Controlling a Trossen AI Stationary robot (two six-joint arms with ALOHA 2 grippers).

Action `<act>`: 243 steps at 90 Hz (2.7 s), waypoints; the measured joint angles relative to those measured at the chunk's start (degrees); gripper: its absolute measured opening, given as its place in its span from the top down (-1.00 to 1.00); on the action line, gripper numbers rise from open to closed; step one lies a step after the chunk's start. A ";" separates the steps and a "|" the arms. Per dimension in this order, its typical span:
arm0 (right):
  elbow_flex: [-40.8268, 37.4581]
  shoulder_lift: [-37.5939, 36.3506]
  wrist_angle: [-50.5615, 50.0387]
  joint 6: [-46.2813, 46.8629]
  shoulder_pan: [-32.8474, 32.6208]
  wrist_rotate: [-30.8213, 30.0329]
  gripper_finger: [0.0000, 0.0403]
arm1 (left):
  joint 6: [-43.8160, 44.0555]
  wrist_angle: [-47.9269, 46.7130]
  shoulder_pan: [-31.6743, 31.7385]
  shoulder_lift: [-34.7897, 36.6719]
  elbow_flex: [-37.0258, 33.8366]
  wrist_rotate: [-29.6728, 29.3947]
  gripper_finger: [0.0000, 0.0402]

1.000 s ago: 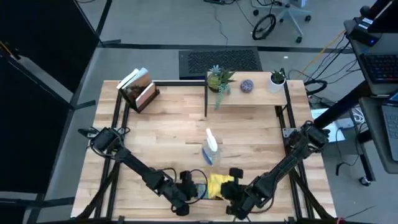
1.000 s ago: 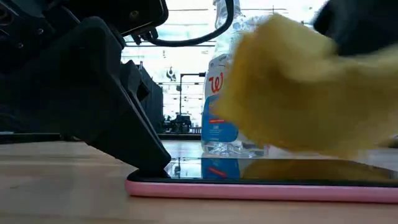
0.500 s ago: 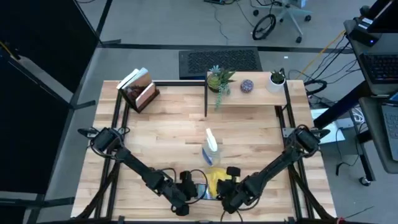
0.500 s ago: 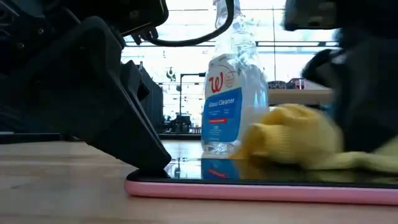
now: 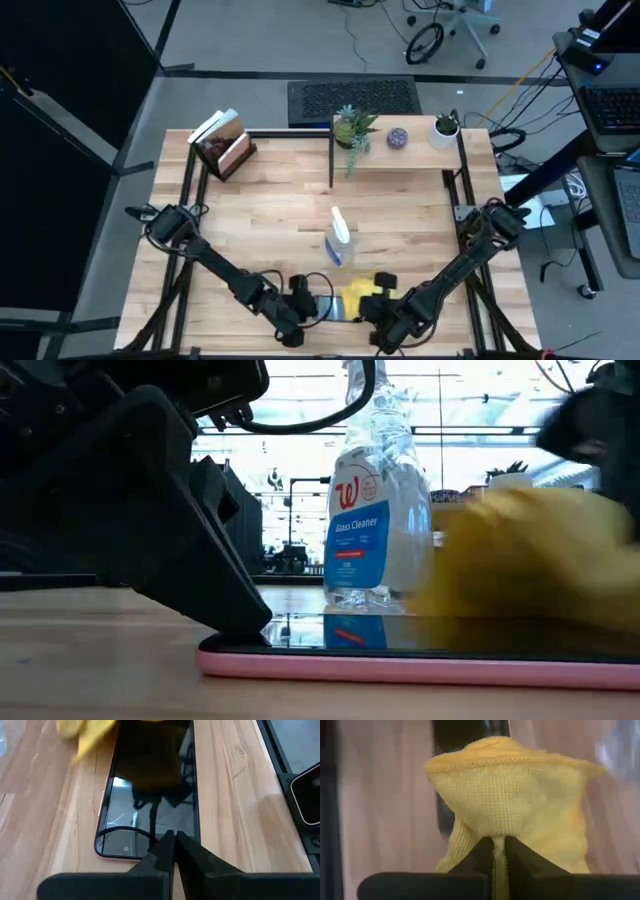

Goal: Apply microfiber cloth
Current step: Wipe the front of the cellphone with the microfiber cloth, then spray the back of the cellphone using the glass cleaner spray

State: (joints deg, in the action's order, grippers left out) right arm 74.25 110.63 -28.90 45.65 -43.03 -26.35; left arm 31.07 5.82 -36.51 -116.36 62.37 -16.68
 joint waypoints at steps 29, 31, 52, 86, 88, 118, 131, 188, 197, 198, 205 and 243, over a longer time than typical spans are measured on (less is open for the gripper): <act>0.08 5.19 26.39 -14.33 5.76 0.38 0.94 | -0.45 1.03 0.02 0.00 -0.05 -0.03 0.97; 0.08 5.83 27.58 -14.61 6.09 1.14 0.94 | -0.46 1.12 0.02 0.00 -0.06 -0.05 0.97; 0.10 12.33 32.48 -15.06 7.64 3.87 0.94 | -1.48 1.58 0.04 -0.04 -0.04 0.02 0.97; 0.55 14.76 30.95 -13.31 7.34 5.78 0.94 | -1.50 0.97 0.00 -0.03 -0.02 -0.08 0.97; 0.56 14.59 30.19 -13.20 7.09 5.84 0.94 | -1.51 1.08 0.00 -0.04 0.00 -0.09 0.97; 0.39 9.50 14.82 -10.09 3.15 6.95 0.94 | -1.76 1.03 0.02 -0.09 0.09 0.23 0.97; 0.32 7.34 5.76 -6.07 1.77 7.41 0.94 | -1.88 1.02 0.02 -0.09 0.07 0.21 0.97; -0.18 -4.39 -26.54 23.42 -9.60 12.44 0.93 | -1.66 -0.89 -0.24 2.65 -0.27 0.96 0.97; -0.07 -4.78 -31.48 33.92 -10.93 13.02 0.86 | -1.68 -2.16 -0.26 5.93 -0.24 1.10 0.97; -0.07 -4.78 -31.93 35.00 -10.99 13.48 0.85 | -1.68 -2.51 -0.26 6.39 -0.19 1.05 0.97; -0.07 -4.88 -34.10 41.60 -11.44 16.78 0.68 | -1.81 -5.00 -0.30 9.28 0.22 -0.32 0.97; 0.11 -9.73 -25.72 50.48 -13.00 6.50 -0.35 | 6.81 -11.69 -0.55 13.16 0.24 3.40 0.97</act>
State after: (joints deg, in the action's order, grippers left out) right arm 74.36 100.90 -54.62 96.13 -56.03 -19.86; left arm 37.88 -5.87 -37.06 -103.20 62.61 -13.28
